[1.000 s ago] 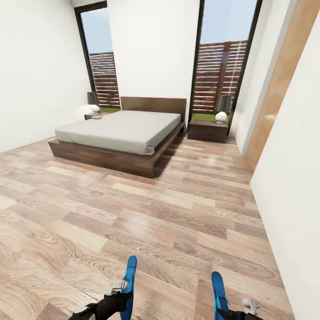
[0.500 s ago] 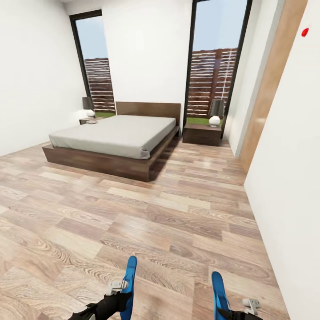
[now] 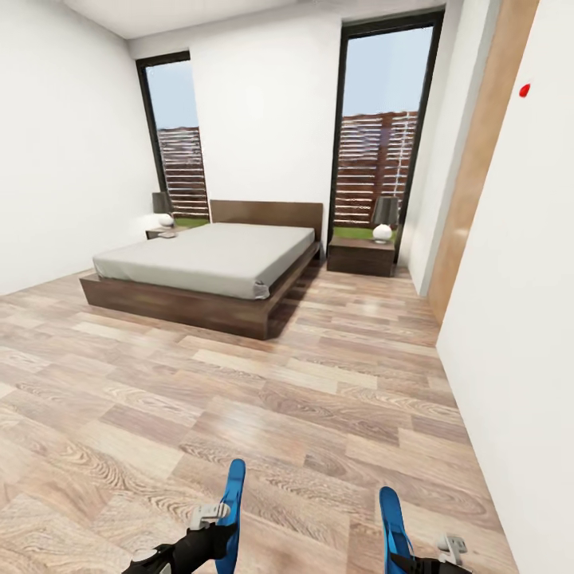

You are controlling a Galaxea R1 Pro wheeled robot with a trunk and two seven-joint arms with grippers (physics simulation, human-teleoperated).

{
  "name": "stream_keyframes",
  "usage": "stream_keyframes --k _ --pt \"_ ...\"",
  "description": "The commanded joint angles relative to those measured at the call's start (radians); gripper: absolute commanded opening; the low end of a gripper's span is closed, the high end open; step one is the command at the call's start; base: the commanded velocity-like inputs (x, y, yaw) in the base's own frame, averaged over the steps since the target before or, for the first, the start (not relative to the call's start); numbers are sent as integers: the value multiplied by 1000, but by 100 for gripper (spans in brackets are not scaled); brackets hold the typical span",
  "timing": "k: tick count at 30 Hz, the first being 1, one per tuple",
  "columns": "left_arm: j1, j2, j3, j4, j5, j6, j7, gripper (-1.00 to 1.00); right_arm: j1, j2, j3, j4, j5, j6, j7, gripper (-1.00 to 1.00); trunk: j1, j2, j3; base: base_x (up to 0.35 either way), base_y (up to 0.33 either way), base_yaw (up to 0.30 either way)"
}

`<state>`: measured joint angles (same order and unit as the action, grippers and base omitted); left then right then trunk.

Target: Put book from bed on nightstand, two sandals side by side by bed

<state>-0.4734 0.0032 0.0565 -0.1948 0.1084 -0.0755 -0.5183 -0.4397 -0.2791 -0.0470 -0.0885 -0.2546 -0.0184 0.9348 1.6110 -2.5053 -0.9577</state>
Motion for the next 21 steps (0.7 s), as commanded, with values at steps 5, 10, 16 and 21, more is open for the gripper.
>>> stream_keyframes --k 5,10,16,21 --pt "-1 0 5 2 2 0 -6 -100 -1 0 -4 1 3 -2 4 -100 -2 1 18 0 0 0" --pt "-1 0 5 2 2 0 -6 -100 -1 0 -4 1 3 -2 4 -100 -5 2 38 0 0 0" --pt "-1 0 5 2 2 0 -6 -100 -1 0 -4 1 3 -2 4 -100 -7 3 61 0 0 0" --pt "-1 0 5 2 2 0 -6 -100 -1 0 -4 1 3 -2 4 -100 -10 5 80 0 0 0"
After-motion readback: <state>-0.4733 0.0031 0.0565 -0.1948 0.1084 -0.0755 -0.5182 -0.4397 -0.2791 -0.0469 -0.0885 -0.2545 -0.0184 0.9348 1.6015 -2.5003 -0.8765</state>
